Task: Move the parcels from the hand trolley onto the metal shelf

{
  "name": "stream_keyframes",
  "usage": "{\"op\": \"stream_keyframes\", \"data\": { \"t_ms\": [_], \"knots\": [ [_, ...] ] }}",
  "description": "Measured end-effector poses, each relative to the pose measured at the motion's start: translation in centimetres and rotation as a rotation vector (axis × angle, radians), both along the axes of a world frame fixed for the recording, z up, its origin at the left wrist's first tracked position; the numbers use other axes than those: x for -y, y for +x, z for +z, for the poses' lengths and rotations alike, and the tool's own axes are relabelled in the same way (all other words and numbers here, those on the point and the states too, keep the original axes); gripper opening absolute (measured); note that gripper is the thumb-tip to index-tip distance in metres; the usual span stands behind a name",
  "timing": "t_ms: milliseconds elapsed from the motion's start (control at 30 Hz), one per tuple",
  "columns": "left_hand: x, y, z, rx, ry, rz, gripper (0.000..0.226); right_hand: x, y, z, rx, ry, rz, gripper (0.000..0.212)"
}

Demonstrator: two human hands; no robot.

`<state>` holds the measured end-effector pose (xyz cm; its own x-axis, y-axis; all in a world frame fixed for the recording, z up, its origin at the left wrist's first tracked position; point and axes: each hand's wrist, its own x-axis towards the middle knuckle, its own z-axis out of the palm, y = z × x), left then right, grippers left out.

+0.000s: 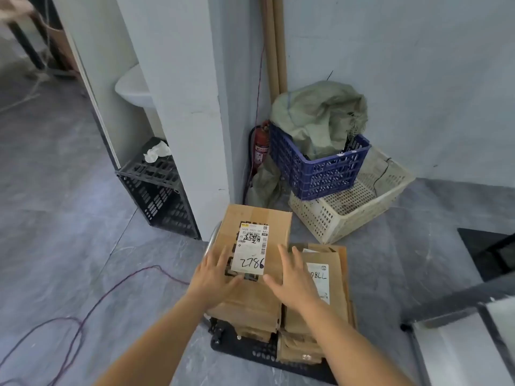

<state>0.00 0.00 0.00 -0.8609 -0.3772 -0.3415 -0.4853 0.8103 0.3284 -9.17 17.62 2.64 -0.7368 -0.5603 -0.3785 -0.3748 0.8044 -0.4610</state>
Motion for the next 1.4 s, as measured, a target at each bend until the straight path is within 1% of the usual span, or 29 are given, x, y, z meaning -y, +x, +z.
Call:
{"op": "stream_keyframes", "data": {
  "t_ms": [100,200,333,433,533,667,800,933,1000,1100,1267,1333,1400],
  "knots": [
    [0.3,-0.1,-1.4,0.024,-0.006,0.018,0.084,0.5,-0.3,-1.6,0.023,0.018,-0.006,0.084],
    [0.5,-0.4,-2.2,0.048,0.035,0.054,0.09,0.9,-0.4,-3.0,0.04,0.006,-0.002,0.088],
    [1.2,-1.2,-2.8,0.036,0.053,0.078,0.096,0.9,-0.8,-4.3,0.051,-0.026,-0.015,0.094],
    [1.5,-1.5,-2.9,0.01,0.09,0.097,0.1,1.1,-0.8,-4.5,0.102,-0.092,-0.042,0.095],
    [1.4,-1.8,-2.9,-0.028,0.085,0.107,0.102,1.4,-0.7,-4.5,0.125,-0.164,-0.077,0.094],
    [1.3,-1.9,-2.4,-0.051,0.08,0.118,0.102,2.0,0.0,-5.1,0.13,-0.272,-0.142,0.097],
    [1.1,-1.8,-1.2,-0.094,0.116,0.128,0.106,1.9,0.5,-4.3,0.118,-0.313,-0.181,0.094],
    [0.8,-1.7,1.6,-0.129,0.109,0.137,0.125,1.9,0.5,-2.0,0.091,-0.37,-0.219,0.092],
    [0.6,-1.5,3.3,-0.135,0.09,0.138,0.127,1.8,0.4,-0.4,0.078,-0.388,-0.215,0.092],
    [0.1,-1.3,6.1,-0.161,0.073,0.133,0.125,1.5,0.2,2.4,0.038,-0.402,-0.208,0.093],
    [-1.9,-1.9,11.2,-0.246,0.011,0.105,0.108,-0.4,-0.1,8.1,-0.066,-0.415,-0.216,0.091],
    [-3.2,-2.4,13.5,-0.268,-0.013,0.086,0.106,-1.8,-0.3,10.6,-0.116,-0.378,-0.22,0.088],
    [-4.6,-3.1,15.7,-0.293,-0.018,0.062,0.105,-3.5,-0.7,13.2,-0.139,-0.391,-0.242,0.088]
  ]
}}
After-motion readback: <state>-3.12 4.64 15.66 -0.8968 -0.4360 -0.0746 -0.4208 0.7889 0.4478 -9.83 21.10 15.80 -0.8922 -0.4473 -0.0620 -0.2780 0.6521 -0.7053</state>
